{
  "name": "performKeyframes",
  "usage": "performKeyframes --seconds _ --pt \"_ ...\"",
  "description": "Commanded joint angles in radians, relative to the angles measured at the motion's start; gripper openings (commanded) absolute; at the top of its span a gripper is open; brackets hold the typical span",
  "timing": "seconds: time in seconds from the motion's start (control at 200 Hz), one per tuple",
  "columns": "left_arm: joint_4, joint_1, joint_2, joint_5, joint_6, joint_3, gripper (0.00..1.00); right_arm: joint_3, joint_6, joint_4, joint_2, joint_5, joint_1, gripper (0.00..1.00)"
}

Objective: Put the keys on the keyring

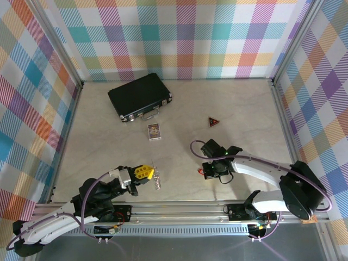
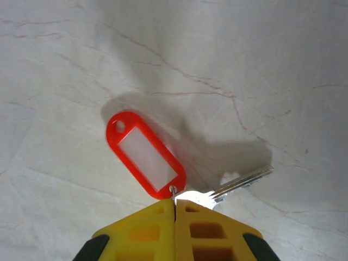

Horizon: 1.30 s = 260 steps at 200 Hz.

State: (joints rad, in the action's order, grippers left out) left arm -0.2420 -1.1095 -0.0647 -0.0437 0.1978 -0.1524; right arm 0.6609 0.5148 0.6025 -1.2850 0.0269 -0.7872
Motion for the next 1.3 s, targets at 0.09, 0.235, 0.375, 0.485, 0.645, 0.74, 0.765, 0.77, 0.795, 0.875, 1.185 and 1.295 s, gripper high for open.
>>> performKeyframes --seconds 0.09,0.235,0.375,0.485,0.645,0.74,0.765,0.77,0.795,0.875,1.185,1.295 --pt "-0.008 -0.004 -0.123 -0.024 0.008 -0.083 0.00 0.032 -0.099 -0.010 0.102 0.015 -0.034 0.00" --pt "0.039 -0.004 -0.195 -0.032 0.008 -0.151 0.00 0.072 -0.172 -0.005 0.174 -0.001 -0.037 0.00" --pt "0.059 -0.004 -0.206 -0.025 -0.017 -0.189 0.00 0.112 -0.244 0.007 0.236 -0.015 -0.037 0.00" --pt "0.077 -0.004 -0.196 -0.015 -0.035 -0.209 0.00 0.132 -0.283 0.013 0.276 -0.028 -0.037 0.00" --pt "0.139 -0.004 -0.185 0.002 -0.047 -0.242 0.00 0.152 -0.318 0.004 0.326 -0.048 -0.040 0.00" --pt "0.192 -0.004 -0.197 0.010 -0.043 -0.275 0.00 0.164 -0.341 -0.004 0.341 -0.063 -0.044 0.00" --pt "0.202 -0.004 -0.202 0.011 -0.043 -0.282 0.00 0.167 -0.347 -0.004 0.343 -0.068 -0.045 0.00" --pt "0.204 -0.004 -0.203 0.010 -0.043 -0.283 0.00 0.168 -0.349 -0.004 0.344 -0.069 -0.046 0.00" --pt "0.208 -0.004 -0.206 0.009 -0.043 -0.290 0.00 0.173 -0.355 -0.004 0.345 -0.076 -0.049 0.00" --pt "0.214 -0.004 -0.214 0.000 -0.041 -0.302 0.00 0.185 -0.382 -0.010 0.350 -0.085 -0.069 0.00" --pt "0.214 -0.004 -0.240 -0.052 -0.043 -0.326 0.00 0.196 -0.488 -0.099 0.395 -0.200 -0.133 0.00" --pt "0.219 -0.004 -0.257 -0.092 -0.044 -0.348 0.00 0.188 -0.509 -0.156 0.426 -0.257 -0.144 0.00"
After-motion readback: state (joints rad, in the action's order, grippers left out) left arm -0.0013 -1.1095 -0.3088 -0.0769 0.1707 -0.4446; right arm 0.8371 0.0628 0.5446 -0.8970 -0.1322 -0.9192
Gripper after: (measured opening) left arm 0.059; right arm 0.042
